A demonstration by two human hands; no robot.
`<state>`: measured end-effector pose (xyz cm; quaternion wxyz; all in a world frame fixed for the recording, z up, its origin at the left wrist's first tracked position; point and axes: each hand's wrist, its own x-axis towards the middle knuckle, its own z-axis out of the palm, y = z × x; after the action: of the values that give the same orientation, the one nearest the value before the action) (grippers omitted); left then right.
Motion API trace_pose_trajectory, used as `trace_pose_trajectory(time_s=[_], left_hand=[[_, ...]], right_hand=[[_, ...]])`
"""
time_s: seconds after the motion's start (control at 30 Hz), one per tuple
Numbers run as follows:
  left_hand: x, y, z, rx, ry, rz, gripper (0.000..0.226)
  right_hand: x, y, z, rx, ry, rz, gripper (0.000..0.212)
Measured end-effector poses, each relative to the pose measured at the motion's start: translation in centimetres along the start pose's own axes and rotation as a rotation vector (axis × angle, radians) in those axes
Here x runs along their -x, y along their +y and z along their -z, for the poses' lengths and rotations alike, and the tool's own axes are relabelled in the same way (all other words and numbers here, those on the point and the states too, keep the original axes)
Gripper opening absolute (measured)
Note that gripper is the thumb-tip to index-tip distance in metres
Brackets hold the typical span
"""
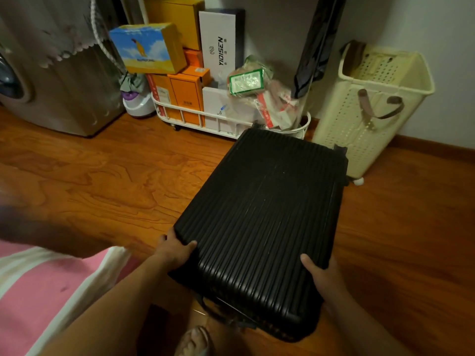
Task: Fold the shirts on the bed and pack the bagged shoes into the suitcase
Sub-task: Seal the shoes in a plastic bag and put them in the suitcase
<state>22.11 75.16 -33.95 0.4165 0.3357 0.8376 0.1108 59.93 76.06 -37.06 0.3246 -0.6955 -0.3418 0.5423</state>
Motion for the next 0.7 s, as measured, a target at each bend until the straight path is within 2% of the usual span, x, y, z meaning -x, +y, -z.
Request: trace_pose_trajectory(time_s=[0.1, 0.2, 0.33, 0.43, 0.57, 0.63, 0.7], left_hand=[[-0.6, -0.7, 0.3, -0.036, 0.004, 0.004, 0.086], [-0.9, -0.4, -0.1, -0.078, 0.027, 0.012, 0.088], [1.0, 0.1, -2.3, -0.134, 0.006, 0.001, 0.083], [2.0, -0.3, -2.7, -0.153, -0.046, -0.017, 0.073], [3.4, 0.8, -2.6, -0.260, -0.018, -0.022, 0.069], [5.3, 1.9, -2.3, -0.417, 0.040, -0.052, 0.065], [7.7, 3.4, -2.2, -0.481, 0.070, -0.143, 0.055]], right_hand=[[-0.3, 0.0, 0.0, 0.082, -0.068, 0.067, 0.077], [-1.8, -0.9, 0.3, 0.107, -0.037, 0.100, 0.069], [-4.0, -2.5, 3.1, 0.136, -0.044, -0.023, 0.065], [-3.9, -3.4, 4.4, 0.241, -0.082, -0.014, 0.068], [-4.0, -3.6, 3.4, 0.571, 0.013, -0.040, 0.087], [-3.9, -4.8, 2.9, 0.818, 0.037, -0.078, 0.086], [-2.7, -7.1, 2.5, 1.015, -0.027, -0.074, 0.083]])
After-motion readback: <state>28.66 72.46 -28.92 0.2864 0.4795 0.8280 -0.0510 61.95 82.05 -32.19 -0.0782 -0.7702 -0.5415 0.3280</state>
